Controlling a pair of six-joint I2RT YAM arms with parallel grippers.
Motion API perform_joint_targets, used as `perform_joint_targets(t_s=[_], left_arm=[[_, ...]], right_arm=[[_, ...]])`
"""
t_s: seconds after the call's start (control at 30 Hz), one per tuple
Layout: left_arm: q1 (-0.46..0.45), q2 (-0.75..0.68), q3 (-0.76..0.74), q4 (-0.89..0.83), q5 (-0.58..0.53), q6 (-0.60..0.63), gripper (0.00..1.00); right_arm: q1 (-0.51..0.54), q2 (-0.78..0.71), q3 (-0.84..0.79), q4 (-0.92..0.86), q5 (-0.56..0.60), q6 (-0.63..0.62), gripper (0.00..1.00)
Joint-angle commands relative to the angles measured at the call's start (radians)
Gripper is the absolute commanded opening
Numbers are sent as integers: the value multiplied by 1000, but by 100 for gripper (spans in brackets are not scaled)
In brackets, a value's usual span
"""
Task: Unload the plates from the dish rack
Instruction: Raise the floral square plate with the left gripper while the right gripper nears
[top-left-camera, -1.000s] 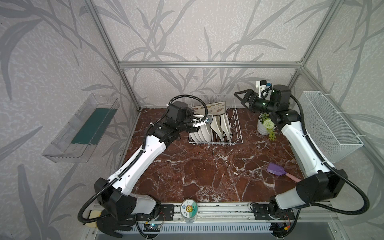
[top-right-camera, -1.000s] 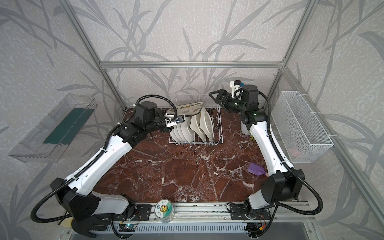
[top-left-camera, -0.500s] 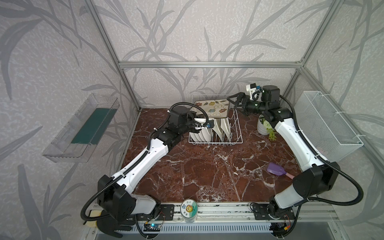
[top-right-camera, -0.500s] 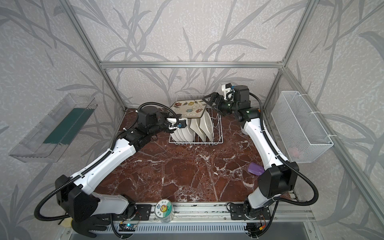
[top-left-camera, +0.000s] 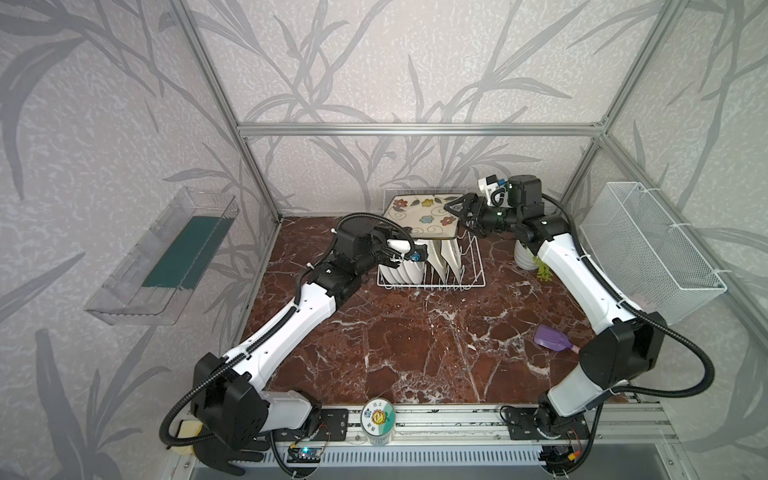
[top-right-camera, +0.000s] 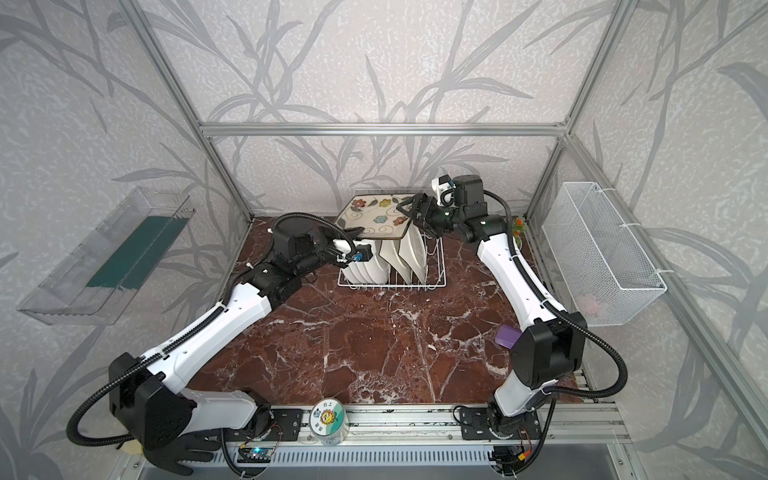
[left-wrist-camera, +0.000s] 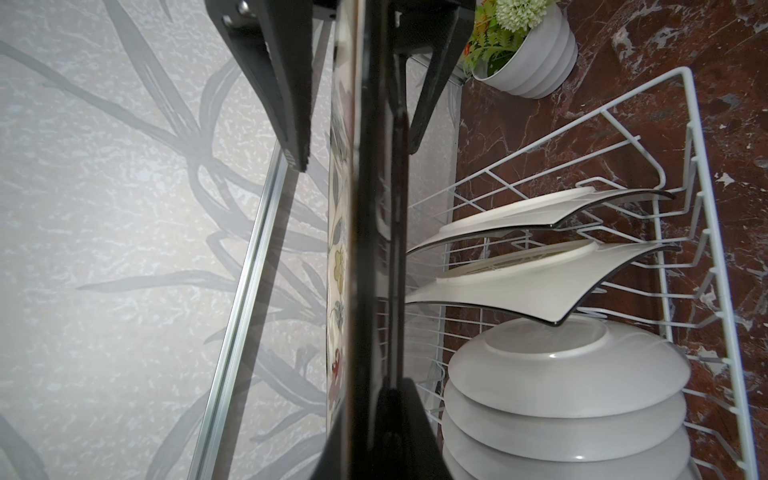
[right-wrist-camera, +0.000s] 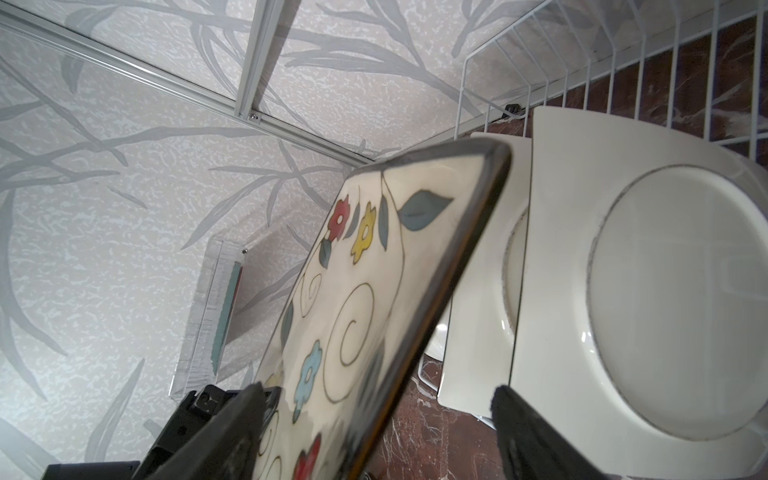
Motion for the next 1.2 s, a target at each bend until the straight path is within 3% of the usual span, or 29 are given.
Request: perform_joint_targets(t_s=[0.0, 0.67, 0.87, 1.17], left_arm=[[-5, -63, -3, 326, 40, 65, 0], [-6, -48, -4, 278, 47, 103, 0], [-6, -41, -8, 275, 35, 116, 0], [-5, -25, -15, 293, 19, 126, 0]], right_arm=[[7, 19, 50, -18, -4, 11, 78], [42, 82, 99, -71, 46, 49, 44], [44, 75, 91, -54, 52, 69, 27], [44, 61, 40, 22, 54, 125, 14]])
